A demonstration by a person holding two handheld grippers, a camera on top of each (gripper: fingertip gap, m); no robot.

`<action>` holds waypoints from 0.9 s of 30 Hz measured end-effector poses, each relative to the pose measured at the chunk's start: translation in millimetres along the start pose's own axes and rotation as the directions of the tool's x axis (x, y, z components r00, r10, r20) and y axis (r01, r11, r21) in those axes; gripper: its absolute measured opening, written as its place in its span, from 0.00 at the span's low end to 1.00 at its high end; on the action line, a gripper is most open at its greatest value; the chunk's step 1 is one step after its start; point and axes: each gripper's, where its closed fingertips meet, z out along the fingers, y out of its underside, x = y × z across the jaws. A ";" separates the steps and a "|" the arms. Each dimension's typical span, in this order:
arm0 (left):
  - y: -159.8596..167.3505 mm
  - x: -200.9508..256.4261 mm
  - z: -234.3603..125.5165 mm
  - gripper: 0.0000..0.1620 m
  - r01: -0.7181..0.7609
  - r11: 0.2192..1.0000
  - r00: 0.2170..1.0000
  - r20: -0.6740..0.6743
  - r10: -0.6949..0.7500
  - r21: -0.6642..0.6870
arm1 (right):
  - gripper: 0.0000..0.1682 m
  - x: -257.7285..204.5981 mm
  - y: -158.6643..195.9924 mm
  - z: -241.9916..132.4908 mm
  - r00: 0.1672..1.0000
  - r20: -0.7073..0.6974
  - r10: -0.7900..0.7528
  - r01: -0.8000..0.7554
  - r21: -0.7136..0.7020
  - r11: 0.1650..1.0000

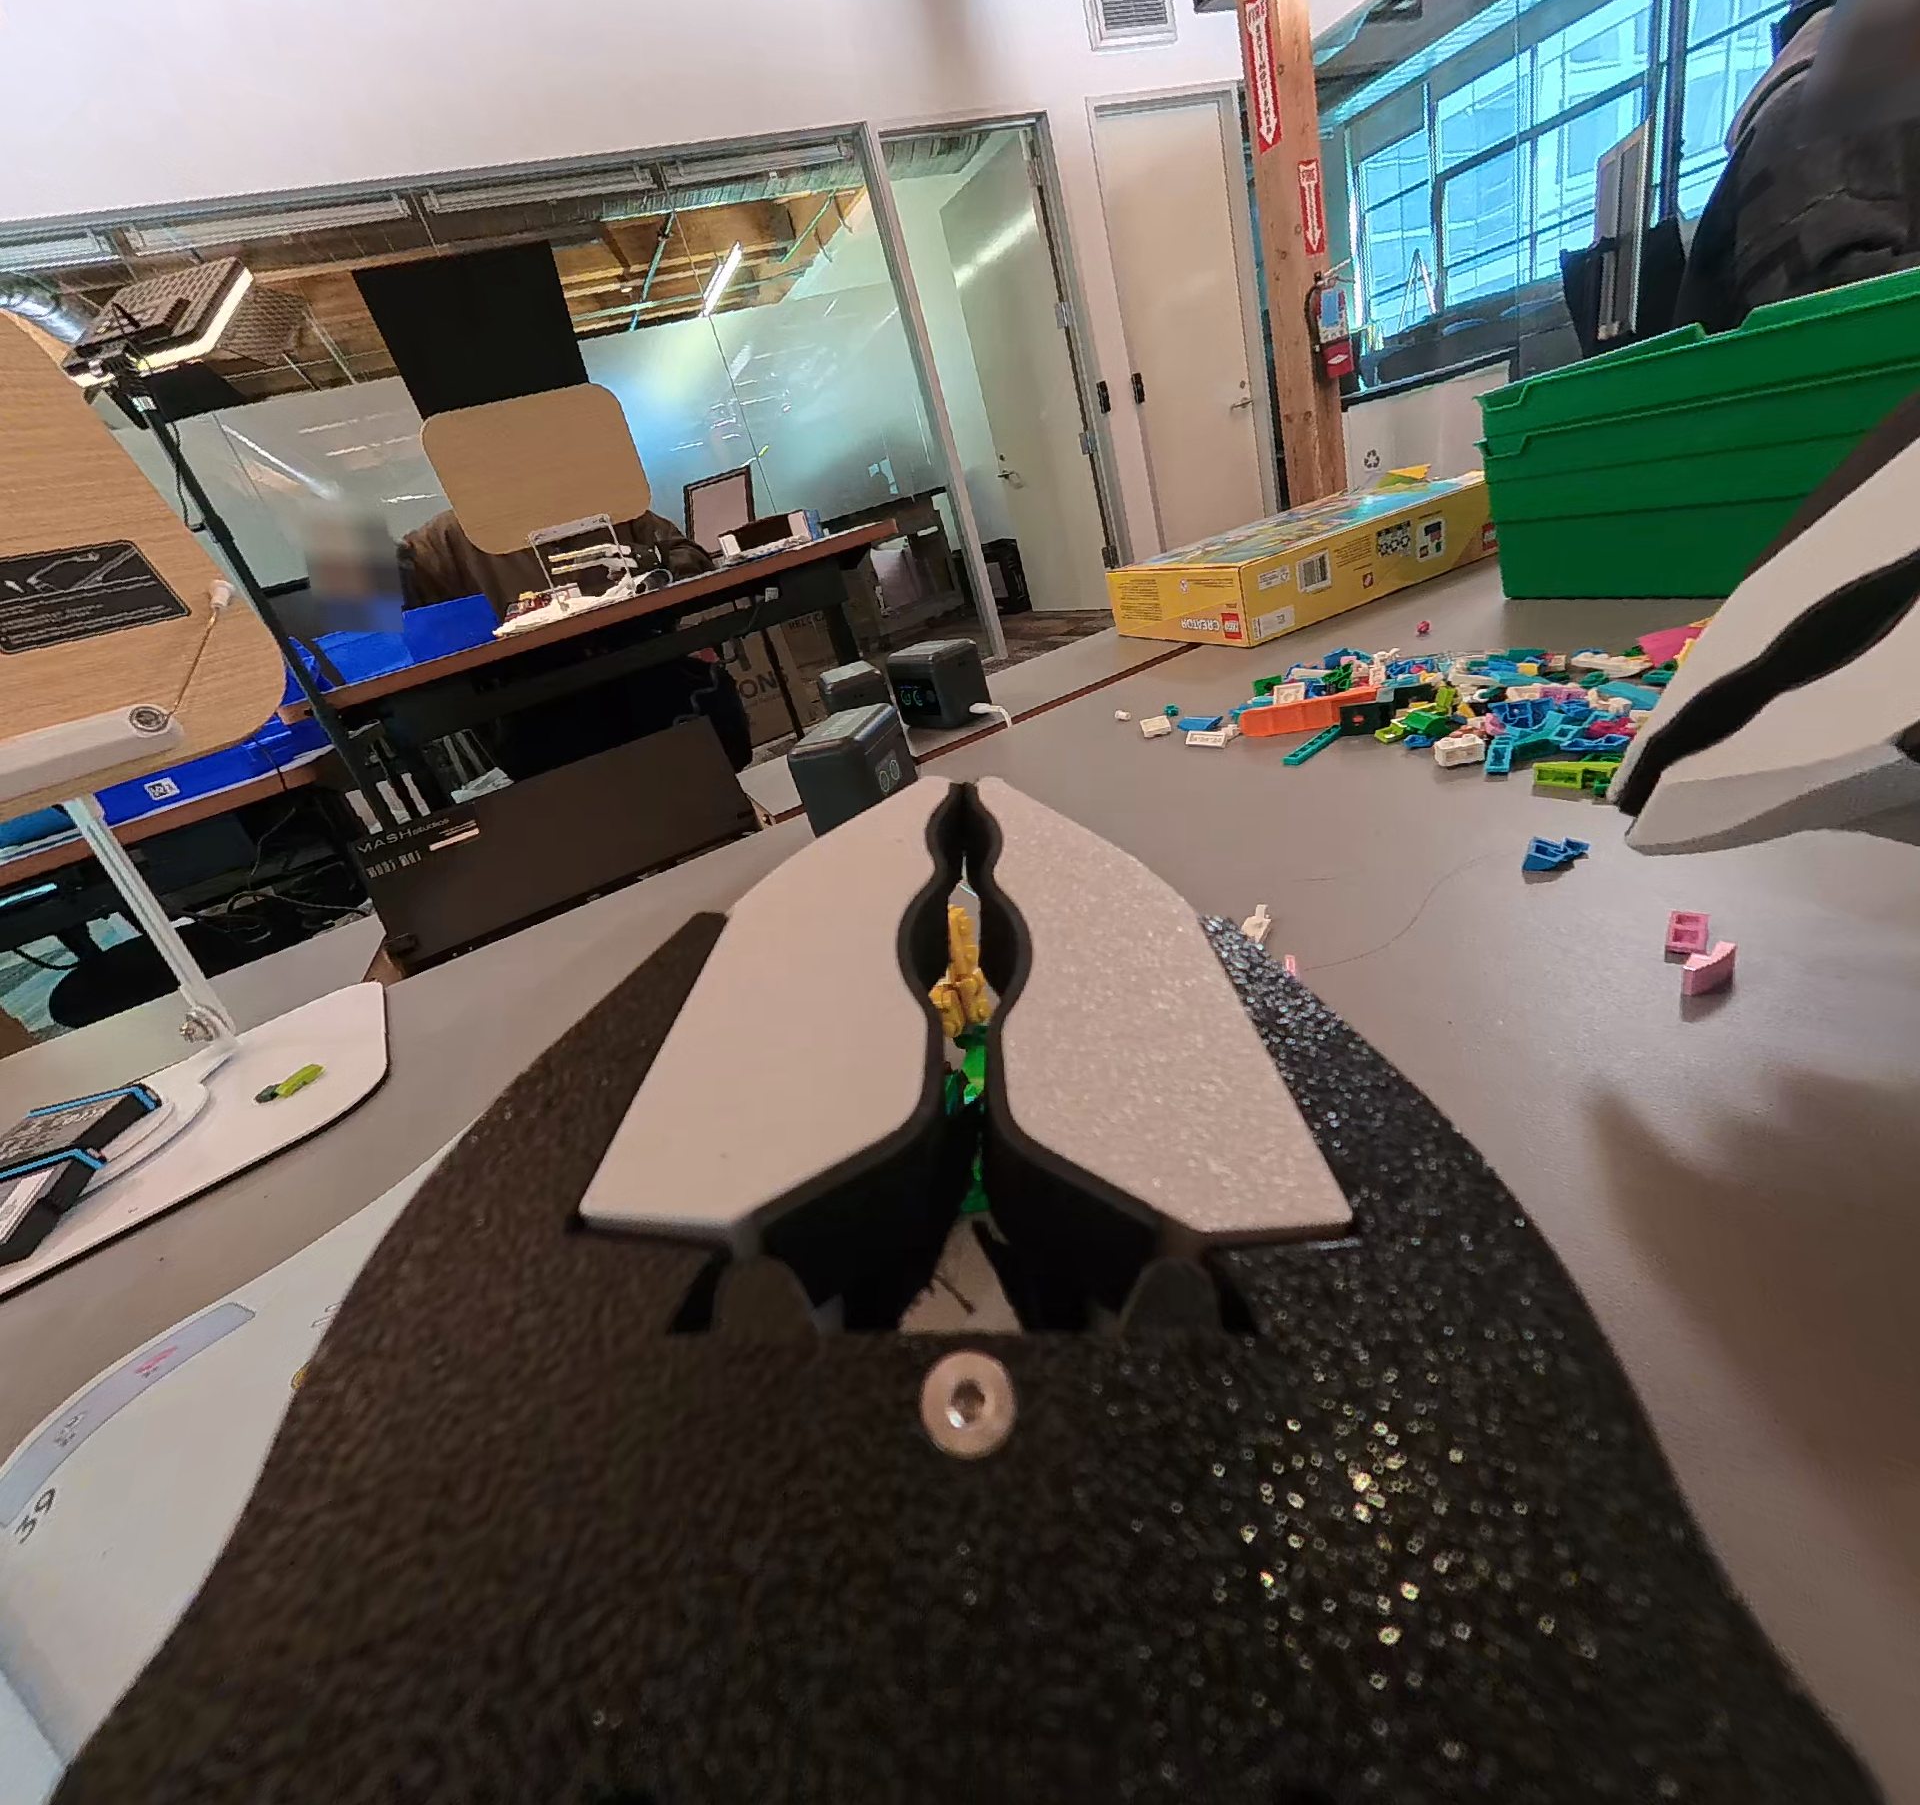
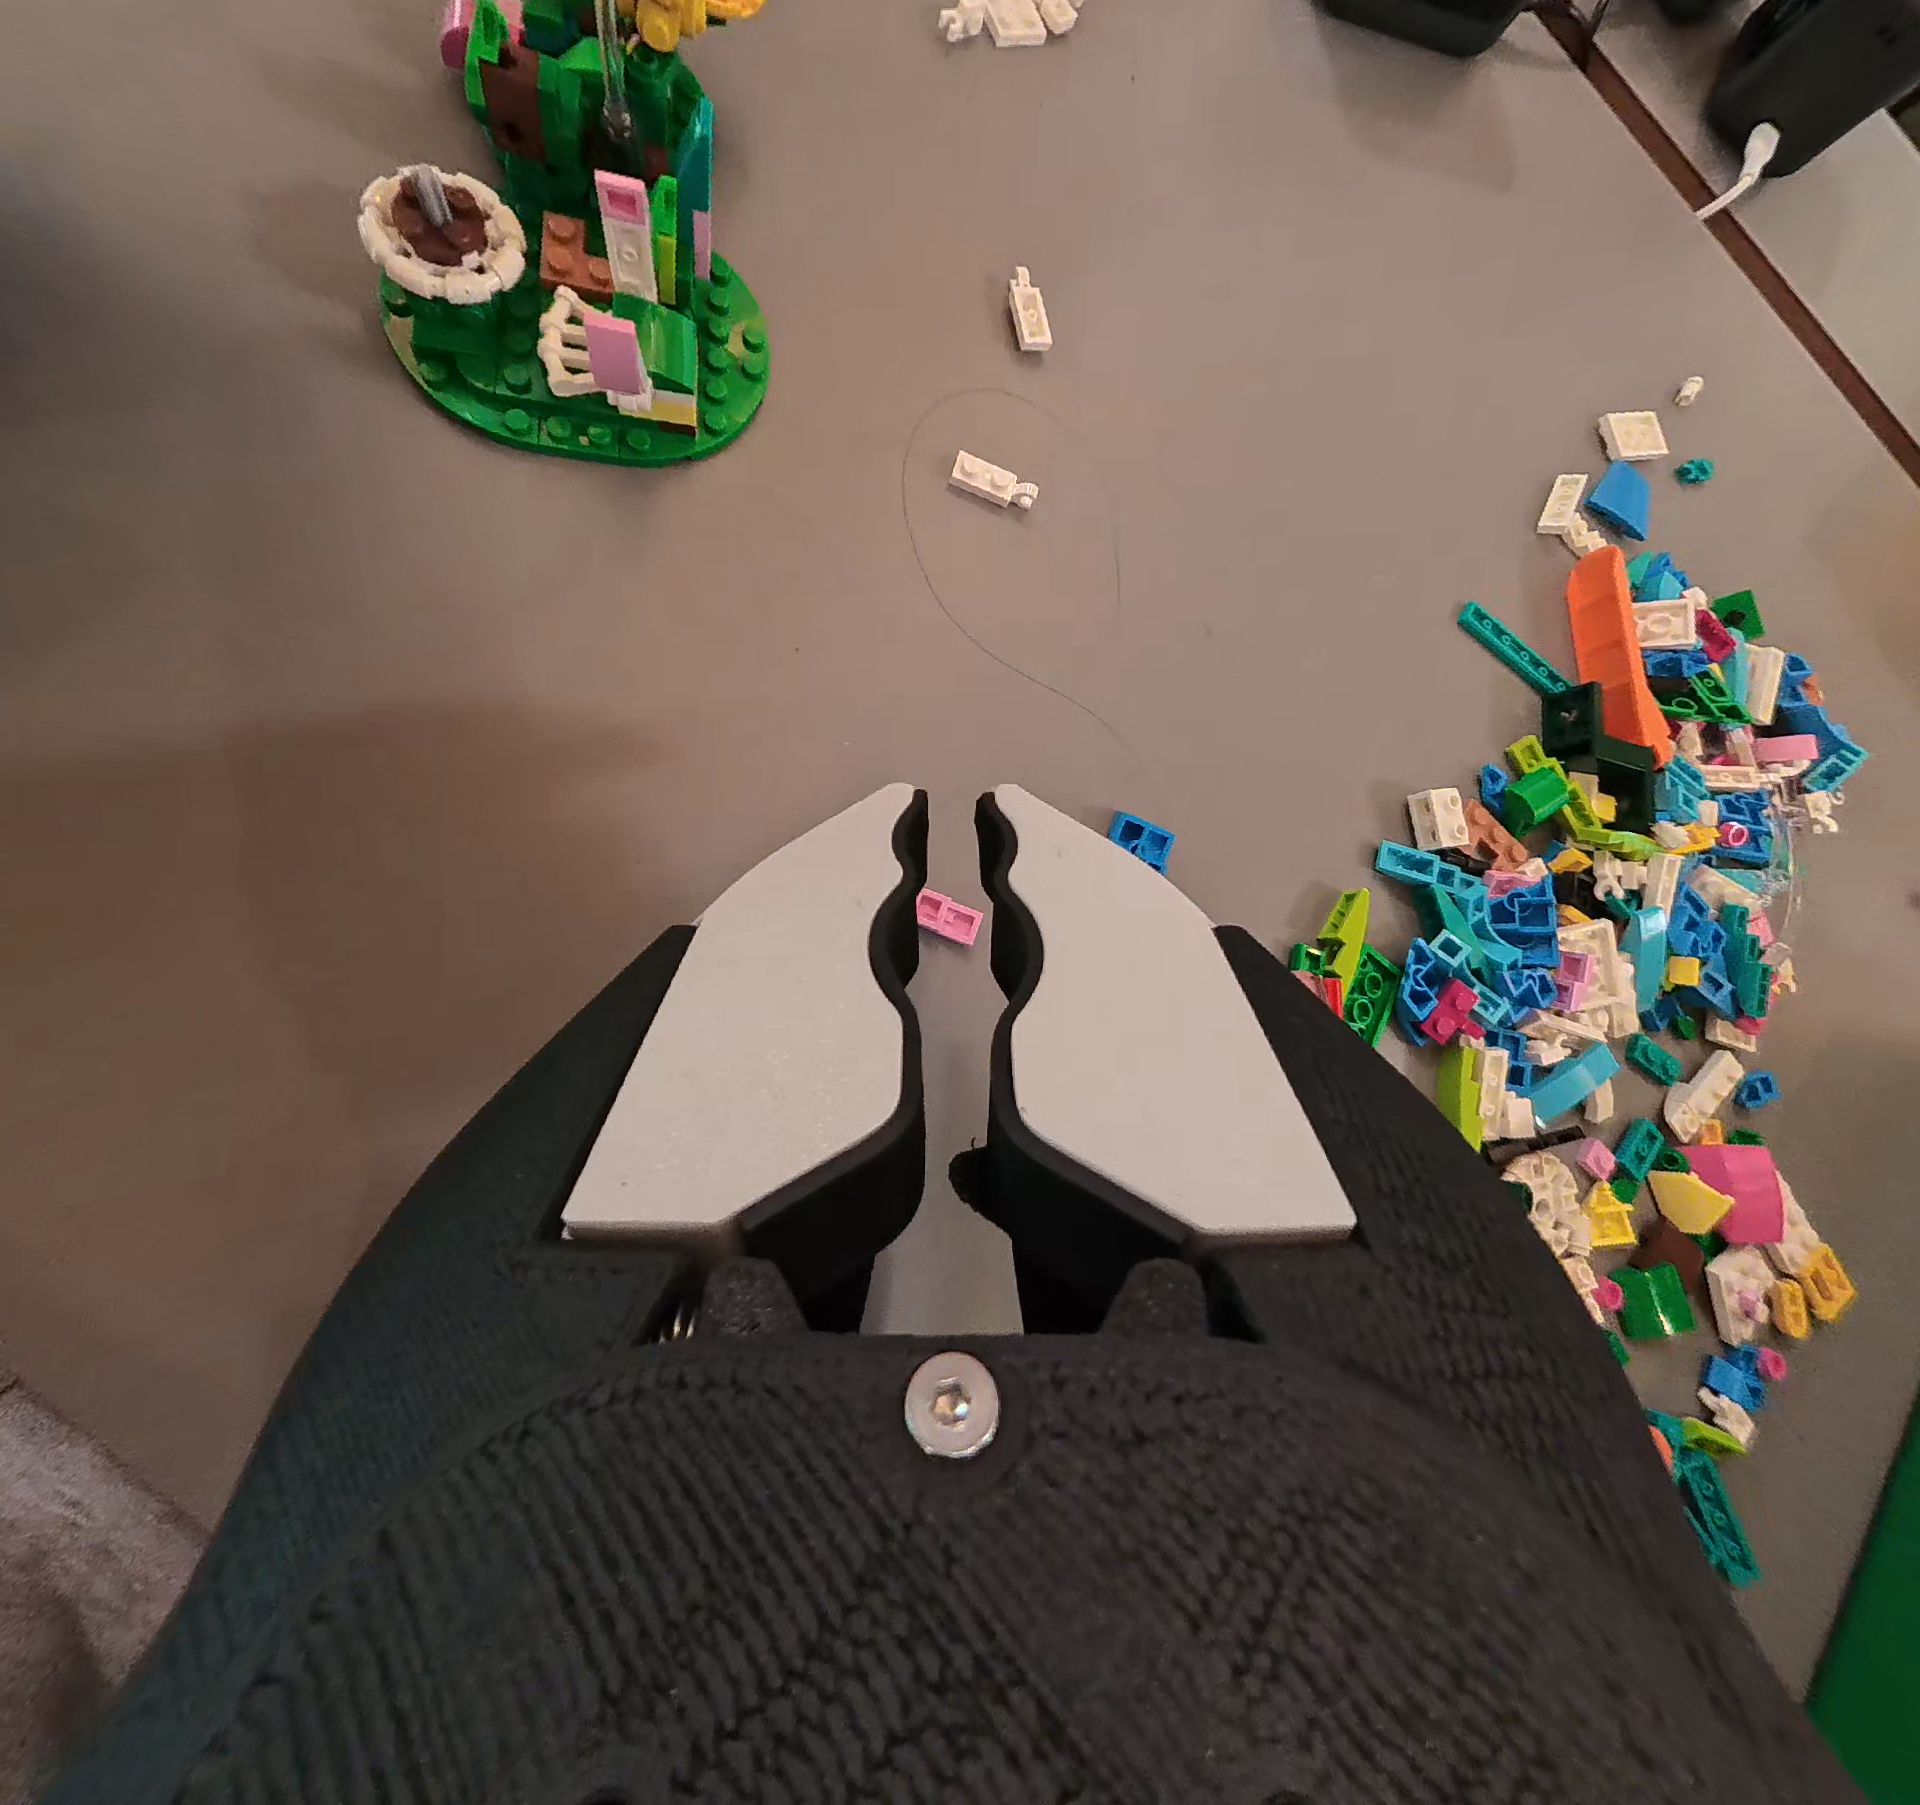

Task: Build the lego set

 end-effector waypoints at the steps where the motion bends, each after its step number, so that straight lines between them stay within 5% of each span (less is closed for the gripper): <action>1: 0.0 0.1 -0.1 0.00 0.000 1.000 1.000 -0.001 0.000 0.000 | 0.05 0.5 0.2 -0.2 1.000 -0.001 0.000 0.000 0.000 1.000; 11: -0.4 1.9 -0.8 0.00 -0.007 1.000 1.000 -0.009 0.007 -0.002 | 0.06 37.8 6.2 -12.6 0.997 -0.040 0.061 -0.060 0.040 0.997; 21: -0.9 3.1 -1.4 0.00 -0.008 1.000 1.000 -0.014 0.008 -0.003 | 0.09 8.2 22.4 -13.2 0.940 0.340 -0.029 -0.011 0.117 0.993; 27: -1.3 4.0 -2.0 0.00 -0.009 1.000 1.000 -0.018 0.009 -0.001 | 0.12 -10.7 29.9 -1.3 0.914 0.392 -0.106 0.067 0.112 0.991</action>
